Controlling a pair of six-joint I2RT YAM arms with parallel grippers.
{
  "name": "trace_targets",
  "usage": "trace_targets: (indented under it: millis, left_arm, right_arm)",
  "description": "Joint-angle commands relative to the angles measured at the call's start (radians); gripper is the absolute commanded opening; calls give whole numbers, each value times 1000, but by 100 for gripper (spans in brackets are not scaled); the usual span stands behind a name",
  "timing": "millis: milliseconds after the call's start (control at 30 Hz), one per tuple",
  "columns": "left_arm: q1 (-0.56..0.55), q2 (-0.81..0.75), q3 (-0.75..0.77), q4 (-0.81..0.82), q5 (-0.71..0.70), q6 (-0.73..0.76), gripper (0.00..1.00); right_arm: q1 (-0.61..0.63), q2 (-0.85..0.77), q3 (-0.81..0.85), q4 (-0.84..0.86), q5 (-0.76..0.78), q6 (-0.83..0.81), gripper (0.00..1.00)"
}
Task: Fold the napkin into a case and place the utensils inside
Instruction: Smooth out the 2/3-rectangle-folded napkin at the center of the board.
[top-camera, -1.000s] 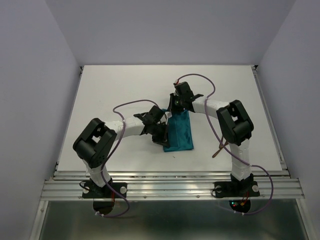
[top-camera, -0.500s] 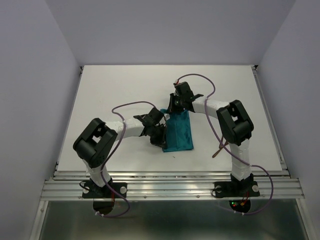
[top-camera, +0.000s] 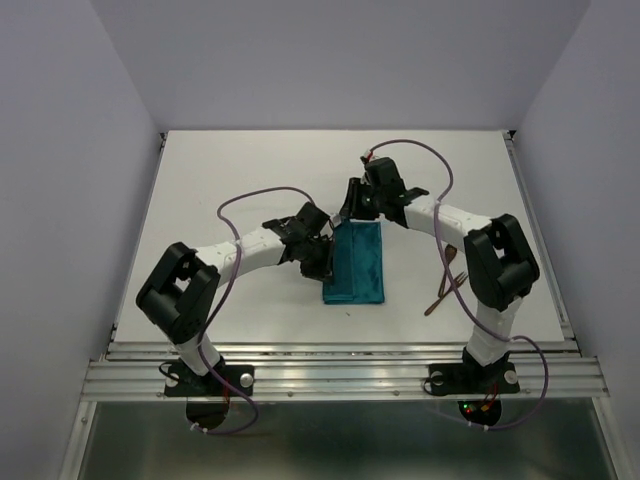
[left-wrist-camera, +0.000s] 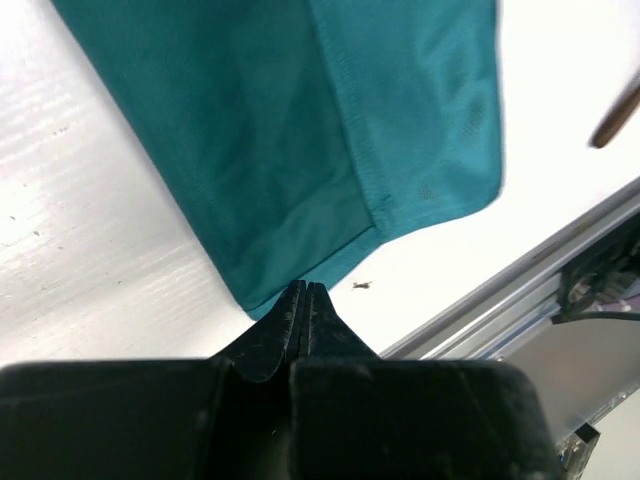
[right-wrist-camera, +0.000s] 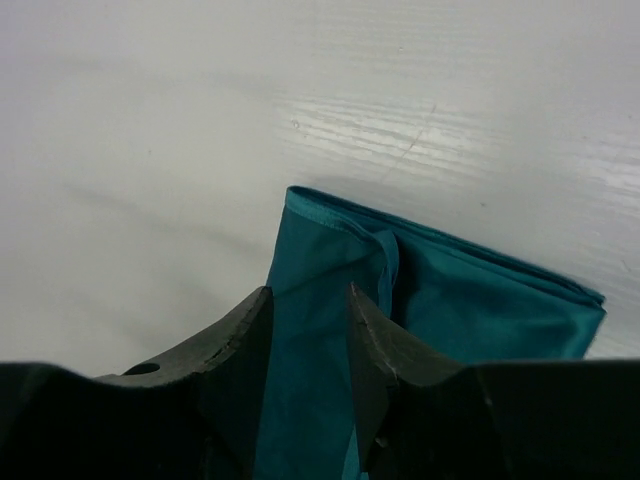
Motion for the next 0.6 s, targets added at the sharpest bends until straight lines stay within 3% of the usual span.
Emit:
trace_targets:
  millis: [0, 267, 433, 567]
  left_arm:
    - [-6, -62, 63, -54, -20, 28, 0]
    - [-19, -39, 117, -87, -84, 5, 2]
    - [-96, -3, 191, -149, -182, -25, 19]
    - [-144, 83, 252, -179, -225, -34, 28]
  right_arm:
    - [-31, -134, -91, 12, 46, 0, 41]
    - [-51, -315, -398, 9, 26, 69, 42]
    - [-51, -433, -544, -1, -11, 118, 47]
    - [-51, -467, -633, 11, -69, 161, 49]
